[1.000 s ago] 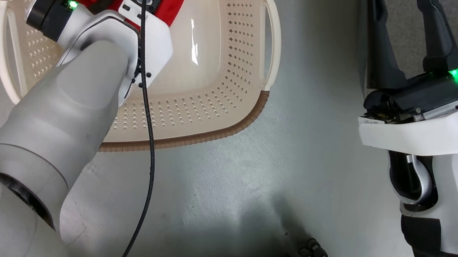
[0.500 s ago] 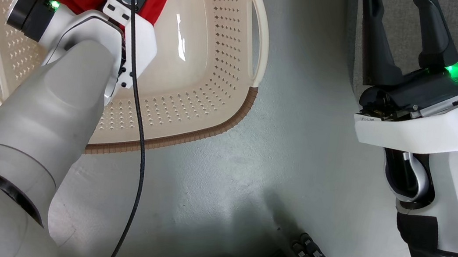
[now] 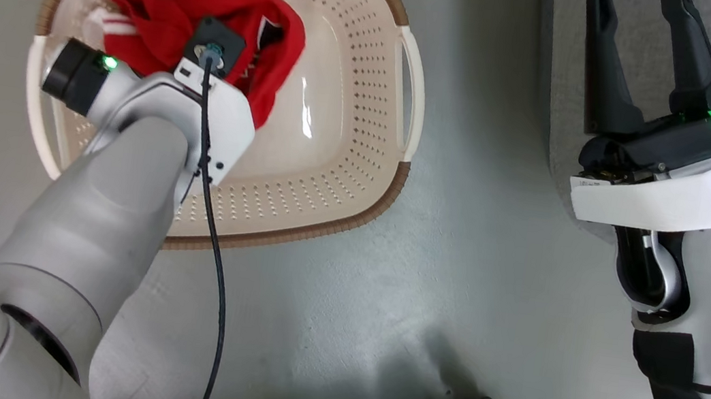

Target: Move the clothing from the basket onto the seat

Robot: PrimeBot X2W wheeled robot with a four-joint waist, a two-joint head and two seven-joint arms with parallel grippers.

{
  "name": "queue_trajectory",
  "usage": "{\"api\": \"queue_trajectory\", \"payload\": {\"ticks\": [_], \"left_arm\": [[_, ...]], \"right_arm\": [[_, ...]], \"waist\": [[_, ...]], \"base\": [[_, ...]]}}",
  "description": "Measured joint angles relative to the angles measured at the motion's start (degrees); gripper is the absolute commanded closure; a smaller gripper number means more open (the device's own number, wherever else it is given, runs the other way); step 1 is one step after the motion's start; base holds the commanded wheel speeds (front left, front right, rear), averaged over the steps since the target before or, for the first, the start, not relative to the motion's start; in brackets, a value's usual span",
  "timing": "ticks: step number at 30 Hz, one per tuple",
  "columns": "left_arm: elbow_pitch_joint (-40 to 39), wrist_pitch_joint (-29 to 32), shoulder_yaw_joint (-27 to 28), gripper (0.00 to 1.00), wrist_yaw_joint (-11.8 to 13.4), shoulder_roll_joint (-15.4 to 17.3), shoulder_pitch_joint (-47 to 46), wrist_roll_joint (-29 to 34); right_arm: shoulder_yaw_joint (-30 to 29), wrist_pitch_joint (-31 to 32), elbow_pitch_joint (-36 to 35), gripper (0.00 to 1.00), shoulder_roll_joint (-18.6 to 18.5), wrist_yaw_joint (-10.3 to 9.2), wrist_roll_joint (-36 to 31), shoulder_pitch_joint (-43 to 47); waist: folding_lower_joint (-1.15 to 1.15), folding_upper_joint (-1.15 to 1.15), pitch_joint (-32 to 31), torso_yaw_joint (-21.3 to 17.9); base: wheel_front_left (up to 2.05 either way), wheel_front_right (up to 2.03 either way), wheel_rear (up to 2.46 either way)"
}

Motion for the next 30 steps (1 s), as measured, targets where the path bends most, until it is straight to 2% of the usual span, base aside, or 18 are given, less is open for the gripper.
{"api": "queue_trajectory", "payload": {"ticks": [11, 20, 30], "left_arm": [[-0.31, -6.9, 2.23, 1.0, -2.07, -0.99, 5.8, -4.7], [-6.61, -10.29, 2.05, 1.0, -2.44, -1.21, 11.59, -9.1], [-11.58, -12.12, 0.22, 1.0, -2.5, -1.26, 15.16, -12.2]], "right_arm": [[-0.66, -0.15, 4.13, 0.0, -1.65, 0.0, -0.67, 3.72], [-2.08, -0.15, 7.98, 0.0, -2.77, 0.0, -1.52, 8.56], [-4.04, -0.15, 11.67, 0.0, -2.27, 0.0, -2.38, 15.29]], "waist": [[0.0, 0.0, -8.82, 2.88], [0.0, 0.0, -17.63, 5.49], [0.0, 0.0, -28.65, 8.44]], "base": [[0.0, 0.0, 0.0], [0.0, 0.0, 0.0], [0.0, 0.0, 0.0]]}}
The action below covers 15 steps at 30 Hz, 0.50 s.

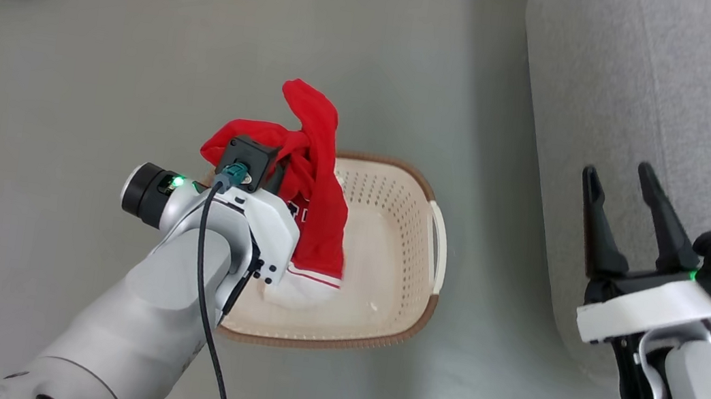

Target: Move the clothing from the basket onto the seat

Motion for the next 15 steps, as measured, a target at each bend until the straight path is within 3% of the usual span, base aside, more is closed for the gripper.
{"api": "queue_trajectory", "payload": {"ticks": [15], "left_arm": [[-13.04, -0.43, 2.56, 1.0, -0.08, -0.29, -0.6, 2.58]], "right_arm": [[-2.08, 0.0, 3.0, 0.0, 0.92, 0.0, -1.32, 6.52]], "waist": [[0.0, 0.0, -11.96, 3.83]], "base": [[0.0, 0.0, 0.0]]}}
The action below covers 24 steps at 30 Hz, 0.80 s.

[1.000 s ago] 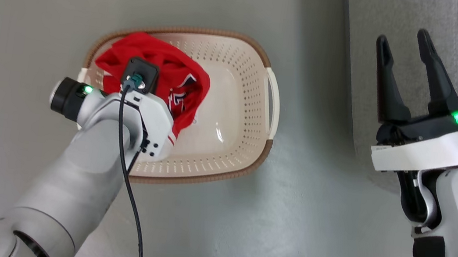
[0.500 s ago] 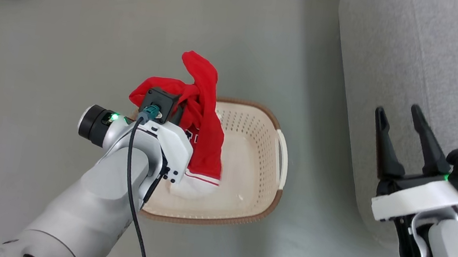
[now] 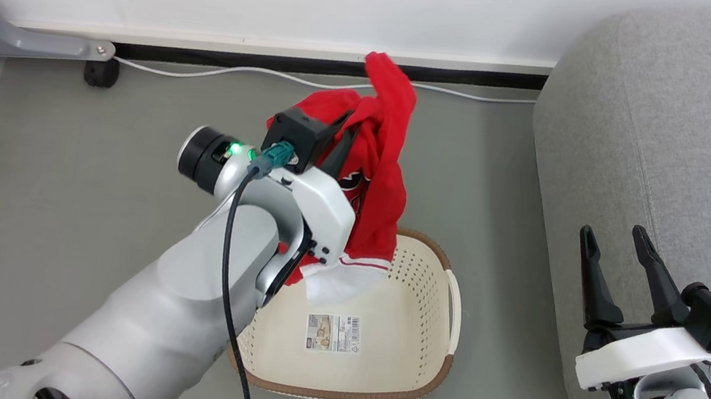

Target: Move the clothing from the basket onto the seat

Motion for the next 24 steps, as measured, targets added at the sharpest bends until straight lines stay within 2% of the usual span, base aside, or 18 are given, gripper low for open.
{"api": "queue_trajectory", "payload": {"ticks": [5, 12, 18, 19, 22, 24], "left_arm": [[-3.49, -0.04, 1.98, 1.0, -0.55, -0.01, -1.68, 1.83], [-5.89, -0.05, 3.48, 1.0, -2.78, -0.09, -2.81, 2.25], [-7.62, 0.2, 3.78, 1.0, -6.2, -0.09, -3.4, 1.51], [-8.29, 1.33, 3.14, 1.0, -7.64, 0.0, -3.6, 1.33], [-8.69, 3.27, 2.32, 1.0, -9.48, 0.45, -3.66, 0.83], [-8.9, 3.81, 2.14, 1.0, -9.6, 0.74, -3.67, 0.29]], "right_arm": [[-0.27, 0.0, 0.08, 0.0, 0.24, 0.0, -0.09, 0.64], [-0.34, 0.0, 0.24, 0.0, 0.36, 0.0, -0.1, 1.13], [-0.38, 0.0, 0.23, 0.0, 0.4, 0.0, -0.16, 1.15], [-0.37, 0.0, 0.23, 0.0, 0.46, 0.0, -0.16, 1.15], [-0.25, 0.0, 0.23, 0.0, 0.51, 0.0, -0.16, 1.14], [-0.14, 0.0, 0.23, 0.0, 0.51, 0.0, -0.16, 1.13]], "waist": [[0.0, 0.0, -1.06, 0.79], [0.0, 0.0, -1.48, 1.13], [0.0, 0.0, -1.17, 1.45], [0.0, 0.0, -0.89, 1.6], [0.0, 0.0, -0.67, 1.73], [0.0, 0.0, -0.57, 1.79]], "base": [[0.0, 0.0, 0.0], [0.0, 0.0, 0.0], [0.0, 0.0, 0.0], [0.0, 0.0, 0.0], [0.0, 0.0, 0.0], [0.0, 0.0, 0.0]]}}
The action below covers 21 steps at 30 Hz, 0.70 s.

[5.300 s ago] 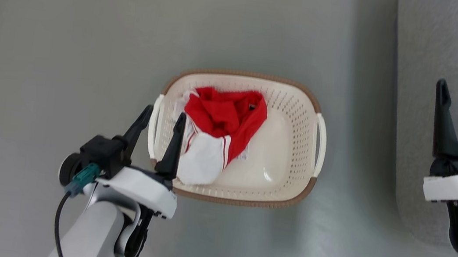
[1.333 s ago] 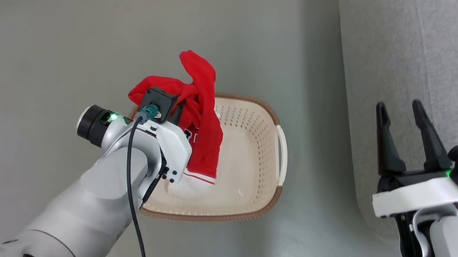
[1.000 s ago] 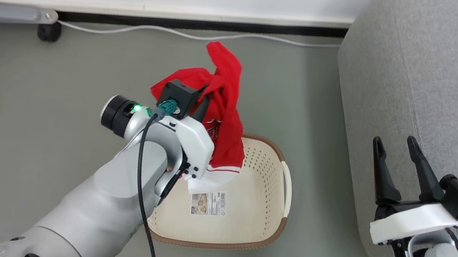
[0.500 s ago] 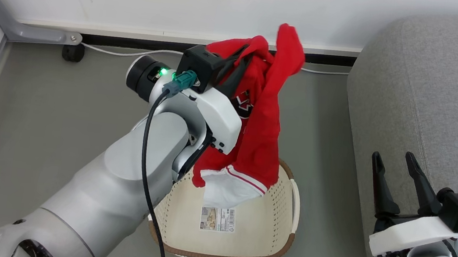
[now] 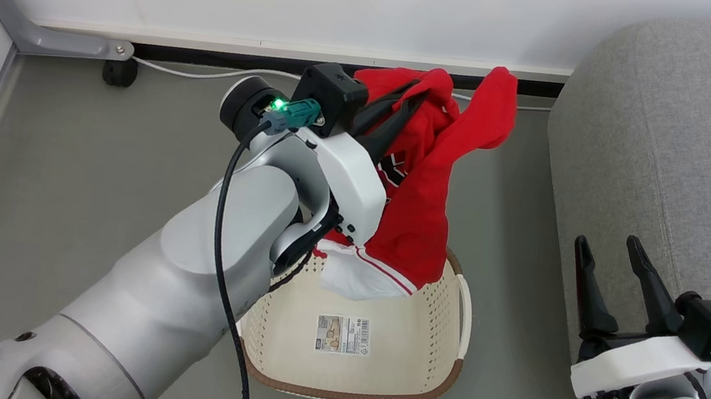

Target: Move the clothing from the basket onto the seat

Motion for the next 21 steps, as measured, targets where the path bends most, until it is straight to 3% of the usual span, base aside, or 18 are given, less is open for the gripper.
{"api": "queue_trajectory", "payload": {"ticks": [13, 21], "left_arm": [[-1.83, 1.81, -1.23, 1.0, -1.24, 0.36, 0.0, -1.29], [-3.43, 2.03, -1.66, 1.0, -1.25, 0.44, -0.9, -1.29]], "right_arm": [[1.72, 0.0, -0.31, 0.0, -0.51, 0.0, 0.03, -0.13], [9.84, 0.0, -0.68, 0.0, -3.19, 0.0, 0.86, -2.91]], "waist": [[0.0, 0.0, 0.48, 0.42], [0.0, 0.0, 0.5, 1.29]], "base": [[0.0, 0.0, 0.0], [0.0, 0.0, 0.0]]}}
